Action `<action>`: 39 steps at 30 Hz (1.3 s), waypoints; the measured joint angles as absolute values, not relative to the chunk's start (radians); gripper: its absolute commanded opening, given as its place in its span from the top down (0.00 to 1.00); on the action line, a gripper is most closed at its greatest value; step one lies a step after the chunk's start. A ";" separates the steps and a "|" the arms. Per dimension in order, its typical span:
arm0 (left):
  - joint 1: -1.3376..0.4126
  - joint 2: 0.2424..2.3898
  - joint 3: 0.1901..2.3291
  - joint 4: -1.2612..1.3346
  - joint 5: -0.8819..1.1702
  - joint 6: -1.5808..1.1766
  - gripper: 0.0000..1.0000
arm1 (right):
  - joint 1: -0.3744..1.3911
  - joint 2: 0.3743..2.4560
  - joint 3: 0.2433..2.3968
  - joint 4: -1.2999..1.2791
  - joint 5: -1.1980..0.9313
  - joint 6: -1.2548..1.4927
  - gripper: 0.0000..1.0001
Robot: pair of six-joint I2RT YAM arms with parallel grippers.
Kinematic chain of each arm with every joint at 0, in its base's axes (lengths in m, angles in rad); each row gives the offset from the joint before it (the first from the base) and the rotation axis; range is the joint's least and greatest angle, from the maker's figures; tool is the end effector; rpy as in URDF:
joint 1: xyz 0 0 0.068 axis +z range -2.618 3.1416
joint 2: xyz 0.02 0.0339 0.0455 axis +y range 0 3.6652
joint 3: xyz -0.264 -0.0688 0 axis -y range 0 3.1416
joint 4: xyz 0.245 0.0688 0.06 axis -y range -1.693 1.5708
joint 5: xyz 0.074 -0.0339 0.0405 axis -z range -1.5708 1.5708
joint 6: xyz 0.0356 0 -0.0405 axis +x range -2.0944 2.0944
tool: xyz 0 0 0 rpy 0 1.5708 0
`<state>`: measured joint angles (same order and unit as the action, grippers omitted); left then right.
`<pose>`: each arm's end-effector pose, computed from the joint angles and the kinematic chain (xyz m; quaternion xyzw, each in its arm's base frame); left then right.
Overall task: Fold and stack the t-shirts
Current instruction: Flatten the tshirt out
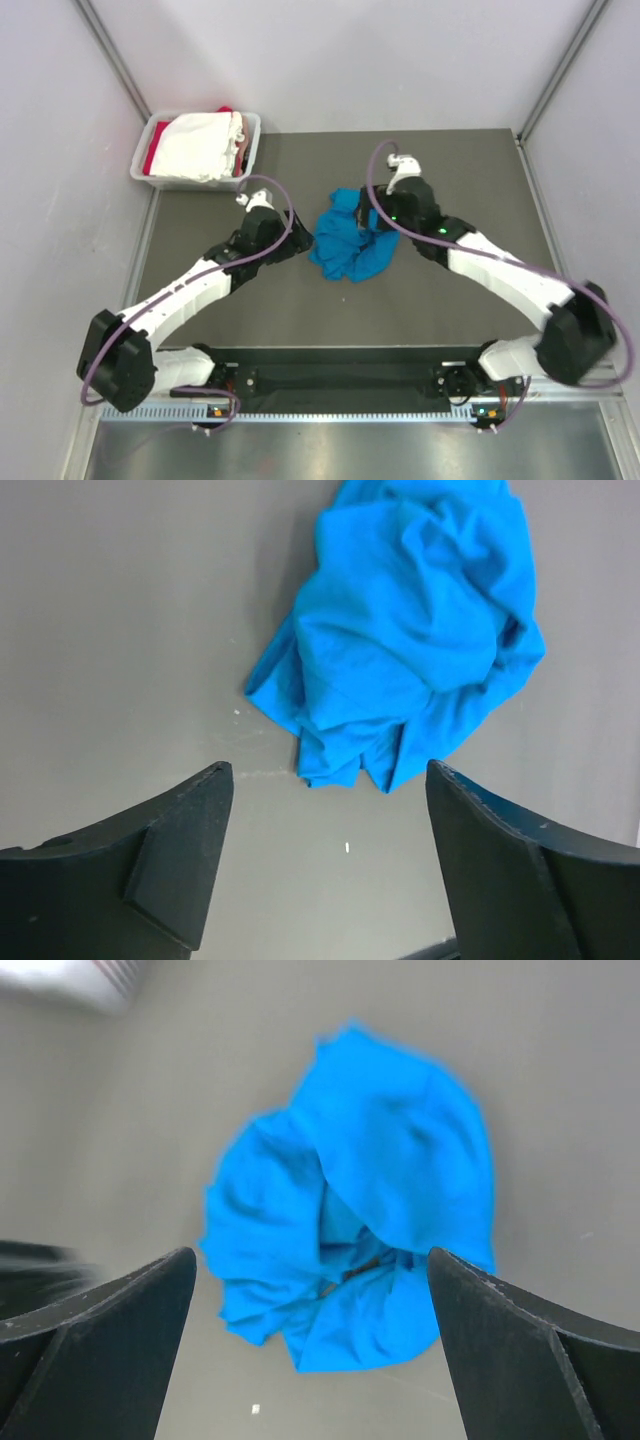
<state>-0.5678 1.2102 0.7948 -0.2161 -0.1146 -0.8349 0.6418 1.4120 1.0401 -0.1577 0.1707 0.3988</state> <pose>0.2243 -0.1383 0.2520 -0.1442 0.8789 -0.2525 0.3781 0.2619 0.1882 0.2859 -0.0627 0.8631 0.1822 0.4668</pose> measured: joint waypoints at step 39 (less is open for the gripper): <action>-0.585 1.551 0.982 -0.093 0.129 -0.760 0.41 | 0.566 1.211 0.803 -0.044 0.139 0.443 0.00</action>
